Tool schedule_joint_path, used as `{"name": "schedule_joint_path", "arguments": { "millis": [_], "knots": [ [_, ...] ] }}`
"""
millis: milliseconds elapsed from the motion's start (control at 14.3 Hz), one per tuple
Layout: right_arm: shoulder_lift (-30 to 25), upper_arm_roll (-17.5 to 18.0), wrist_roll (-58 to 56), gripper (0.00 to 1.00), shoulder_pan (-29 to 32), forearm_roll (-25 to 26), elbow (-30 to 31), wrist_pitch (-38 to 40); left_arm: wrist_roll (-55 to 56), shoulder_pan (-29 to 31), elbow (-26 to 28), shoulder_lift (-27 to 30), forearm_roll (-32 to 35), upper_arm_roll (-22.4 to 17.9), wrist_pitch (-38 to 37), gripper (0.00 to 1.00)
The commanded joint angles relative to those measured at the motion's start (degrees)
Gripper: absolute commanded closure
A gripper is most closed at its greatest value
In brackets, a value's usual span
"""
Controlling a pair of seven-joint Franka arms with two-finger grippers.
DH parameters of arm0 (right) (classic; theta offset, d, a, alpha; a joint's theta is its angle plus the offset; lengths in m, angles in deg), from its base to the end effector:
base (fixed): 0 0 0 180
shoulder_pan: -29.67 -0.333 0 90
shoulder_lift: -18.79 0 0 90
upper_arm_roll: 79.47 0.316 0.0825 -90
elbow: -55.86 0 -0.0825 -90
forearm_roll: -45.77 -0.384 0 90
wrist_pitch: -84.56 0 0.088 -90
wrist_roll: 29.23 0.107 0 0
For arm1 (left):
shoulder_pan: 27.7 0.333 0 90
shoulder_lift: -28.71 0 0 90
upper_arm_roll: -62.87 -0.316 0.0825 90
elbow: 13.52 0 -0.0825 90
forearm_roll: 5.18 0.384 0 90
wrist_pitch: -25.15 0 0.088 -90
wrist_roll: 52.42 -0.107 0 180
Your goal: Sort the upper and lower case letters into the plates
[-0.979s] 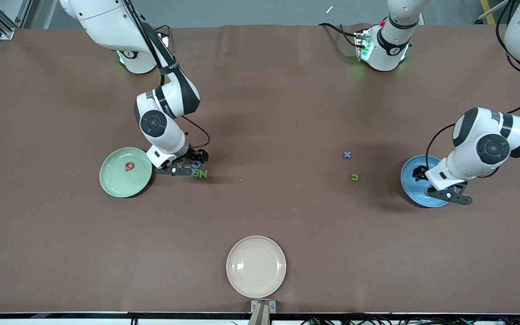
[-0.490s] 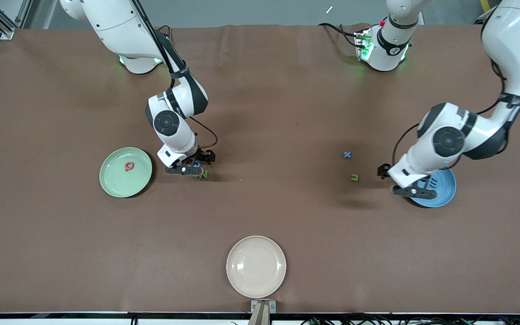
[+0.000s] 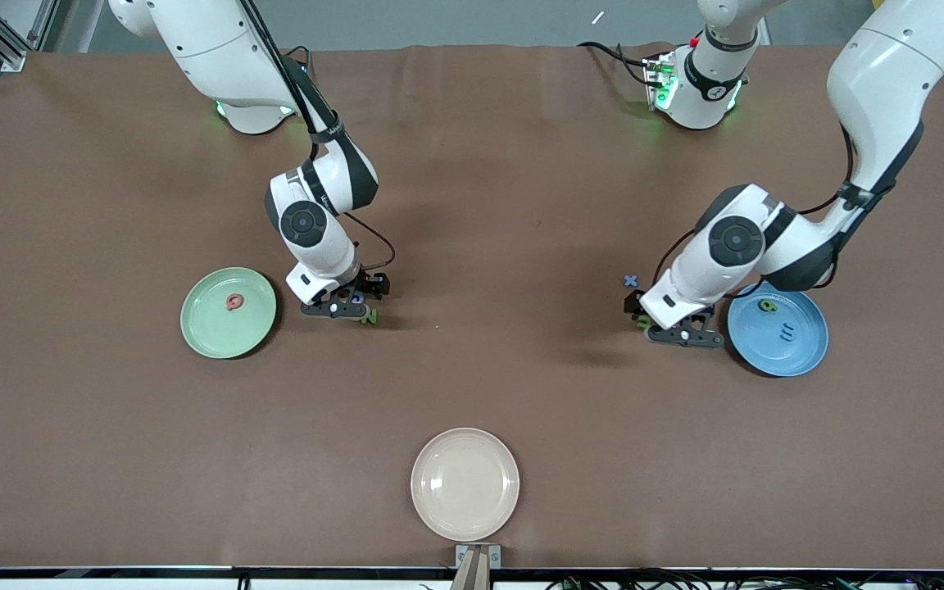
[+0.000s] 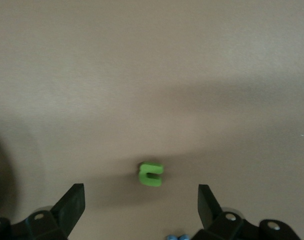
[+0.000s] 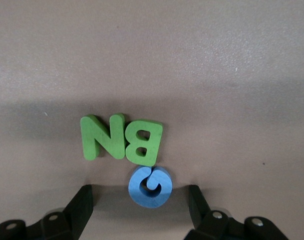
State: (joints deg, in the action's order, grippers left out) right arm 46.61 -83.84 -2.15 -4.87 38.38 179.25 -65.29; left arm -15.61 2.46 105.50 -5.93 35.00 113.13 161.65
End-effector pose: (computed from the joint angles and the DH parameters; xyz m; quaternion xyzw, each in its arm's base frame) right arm 0.4888 0.2798 0.1689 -0.9995 0.0250 0.0157 0.0073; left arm 0.5485 -0.1884 0.2266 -0.9971 0.0757 -0.0100 0.0022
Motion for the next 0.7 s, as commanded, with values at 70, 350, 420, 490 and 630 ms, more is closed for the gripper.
{"name": "schedule_joint_path", "arguments": {
  "millis": [70, 350, 420, 490, 630],
  "knots": [
    [-0.2, -0.5, 0.6, 0.24, -0.8, 2.6, 0.5, -1.9, 3.6, 0.8, 2.7, -2.4, 5.6, -0.1, 3.8, 0.01],
    [0.5, -0.6, 0.6, 0.30, -0.8, 3.4, 0.5, -3.2, 3.6, 1.3, 3.0, -4.5, 7.8, -1.3, 4.0, 0.21],
    [0.5, -0.6, 0.6, 0.36, -0.7, 3.4, 0.5, -3.2, 3.6, 1.2, 2.8, -4.6, 8.2, -1.5, 5.2, 0.25],
    [0.4, -0.6, 0.6, 0.44, -0.6, 3.4, 0.6, -2.9, 3.5, 1.0, 2.5, -4.9, 8.2, -1.8, 6.0, 0.28],
    [0.4, -0.6, 0.8, 0.64, -0.1, 3.4, 1.2, -2.7, 3.5, 0.7, 2.1, -5.2, 8.2, -2.4, 6.4, 0.33]
  ]
}}
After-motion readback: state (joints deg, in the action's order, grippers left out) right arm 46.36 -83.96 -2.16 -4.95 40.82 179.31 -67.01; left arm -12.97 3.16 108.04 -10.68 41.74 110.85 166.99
